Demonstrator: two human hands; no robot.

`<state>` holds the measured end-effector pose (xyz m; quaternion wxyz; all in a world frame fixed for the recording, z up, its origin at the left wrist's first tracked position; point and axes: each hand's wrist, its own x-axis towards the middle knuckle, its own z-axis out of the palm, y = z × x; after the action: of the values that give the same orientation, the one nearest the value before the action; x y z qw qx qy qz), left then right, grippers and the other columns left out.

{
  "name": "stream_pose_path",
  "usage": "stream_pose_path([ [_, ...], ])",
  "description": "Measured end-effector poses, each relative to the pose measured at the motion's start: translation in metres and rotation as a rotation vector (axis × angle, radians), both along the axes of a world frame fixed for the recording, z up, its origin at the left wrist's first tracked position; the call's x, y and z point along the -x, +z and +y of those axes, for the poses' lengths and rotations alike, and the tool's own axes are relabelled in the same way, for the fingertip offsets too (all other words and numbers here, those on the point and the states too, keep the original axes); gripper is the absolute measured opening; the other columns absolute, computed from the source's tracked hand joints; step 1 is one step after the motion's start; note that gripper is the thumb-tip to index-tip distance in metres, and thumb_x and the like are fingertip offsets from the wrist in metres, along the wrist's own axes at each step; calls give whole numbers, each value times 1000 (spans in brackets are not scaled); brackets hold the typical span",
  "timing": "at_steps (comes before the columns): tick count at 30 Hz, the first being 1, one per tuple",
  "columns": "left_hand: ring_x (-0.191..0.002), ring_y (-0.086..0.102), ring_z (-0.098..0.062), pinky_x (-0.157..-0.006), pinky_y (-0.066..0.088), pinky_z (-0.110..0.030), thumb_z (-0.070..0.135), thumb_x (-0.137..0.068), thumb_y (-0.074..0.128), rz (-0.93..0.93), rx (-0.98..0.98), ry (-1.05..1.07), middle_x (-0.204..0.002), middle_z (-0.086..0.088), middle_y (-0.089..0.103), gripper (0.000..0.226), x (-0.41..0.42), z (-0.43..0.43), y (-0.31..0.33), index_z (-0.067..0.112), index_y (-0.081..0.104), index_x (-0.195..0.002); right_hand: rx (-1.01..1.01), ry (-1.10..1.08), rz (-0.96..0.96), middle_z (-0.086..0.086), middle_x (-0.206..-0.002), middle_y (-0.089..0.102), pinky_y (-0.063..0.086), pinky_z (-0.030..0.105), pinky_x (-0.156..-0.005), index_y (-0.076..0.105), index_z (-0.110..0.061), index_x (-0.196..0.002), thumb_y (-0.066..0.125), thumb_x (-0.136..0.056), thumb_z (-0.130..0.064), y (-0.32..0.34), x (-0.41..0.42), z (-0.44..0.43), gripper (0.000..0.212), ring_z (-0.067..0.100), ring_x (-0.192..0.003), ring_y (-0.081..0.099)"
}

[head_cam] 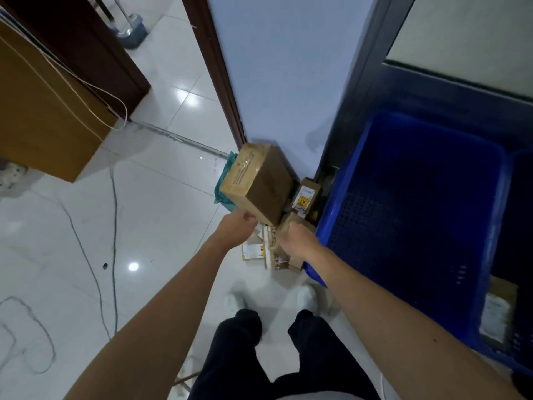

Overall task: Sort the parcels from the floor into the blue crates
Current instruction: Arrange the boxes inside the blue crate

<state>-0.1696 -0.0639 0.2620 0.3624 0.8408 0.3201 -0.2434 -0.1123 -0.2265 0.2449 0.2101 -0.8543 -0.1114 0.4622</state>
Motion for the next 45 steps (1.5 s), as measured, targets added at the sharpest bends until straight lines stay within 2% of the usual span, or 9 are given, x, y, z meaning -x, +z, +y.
stream_pose_path([
  [3, -98, 62, -21, -94, 52, -38, 26, -102, 40, 41, -5, -66, -106, -1, 63, 26, -22, 38, -20, 15, 59, -116, 19, -32, 17, 15, -118, 67, 53, 43, -87, 59, -5, -119, 43, -83, -63, -21, -15, 32, 70, 33, -105, 63],
  [7, -107, 63, -28, -93, 52, -39, 24, -102, 41, 94, -5, -217, -118, -9, 65, 32, -53, 88, -58, 8, 58, -123, 83, -56, 47, 15, -137, 52, 47, 47, -96, 45, -6, -138, 45, -95, -52, -30, -37, 84, 63, 35, -122, 53],
  [14, -122, 55, -30, -100, 51, -42, 35, -102, 44, 124, -78, -422, -144, -10, 48, 43, -92, 173, -142, 23, 43, -143, 205, -227, -23, 15, -150, 42, 43, 43, -101, 30, -9, -151, 49, -99, -45, -93, -87, 184, 66, 35, -132, 47],
  [21, -124, 50, -35, -103, 44, -47, 38, -97, 52, 175, -54, -206, -139, -16, 42, 62, -124, 217, -217, 15, 30, -150, 224, -306, -58, 15, -146, 41, 43, 44, -96, 31, -8, -147, 58, -91, -56, -167, -93, 239, 78, 34, -128, 48],
  [27, -106, 63, -28, -91, 57, -46, 50, -70, 56, 206, 144, -14, -123, -5, 63, 66, -129, 245, -310, 19, 54, -128, 225, -269, -150, 15, -146, 35, 43, 38, -89, 19, -11, -149, 62, -94, -42, -226, -80, 246, 77, 30, -127, 44],
  [31, -103, 63, -28, -91, 57, -42, 31, -83, 56, 167, 229, 73, -116, -8, 64, 44, -141, 239, -294, 10, 59, -123, 176, -316, -151, 14, -151, 27, 41, 40, -98, -2, -12, -157, 69, -88, -48, -240, -81, 251, 105, 30, -132, 37],
  [36, -100, 67, -20, -82, 53, -28, 14, -94, 54, 117, 384, 132, -119, -7, 68, 34, -161, 217, -281, 7, 55, -126, 229, -480, -218, 14, -142, 30, 41, 39, -93, 1, -13, -155, 72, -81, -57, -243, -93, 242, 111, 31, -127, 37],
  [40, -103, 61, -20, -82, 47, -30, 19, -97, 52, 72, 410, 137, -117, -4, 62, 38, -170, 195, -275, 13, 48, -133, 319, -559, -233, 17, -139, 29, 41, 45, -98, 11, -12, -151, 71, -72, -69, -243, -107, 234, 115, 34, -126, 36],
  [45, -87, 58, -9, -72, 44, -28, 24, -99, 43, 35, 401, 168, -97, 4, 61, 22, -169, 186, -276, 17, 54, -116, 475, -530, -238, 22, -139, 31, 38, 51, -100, 12, -8, -149, 62, -62, -86, -248, -120, 238, 128, 38, -126, 37],
])
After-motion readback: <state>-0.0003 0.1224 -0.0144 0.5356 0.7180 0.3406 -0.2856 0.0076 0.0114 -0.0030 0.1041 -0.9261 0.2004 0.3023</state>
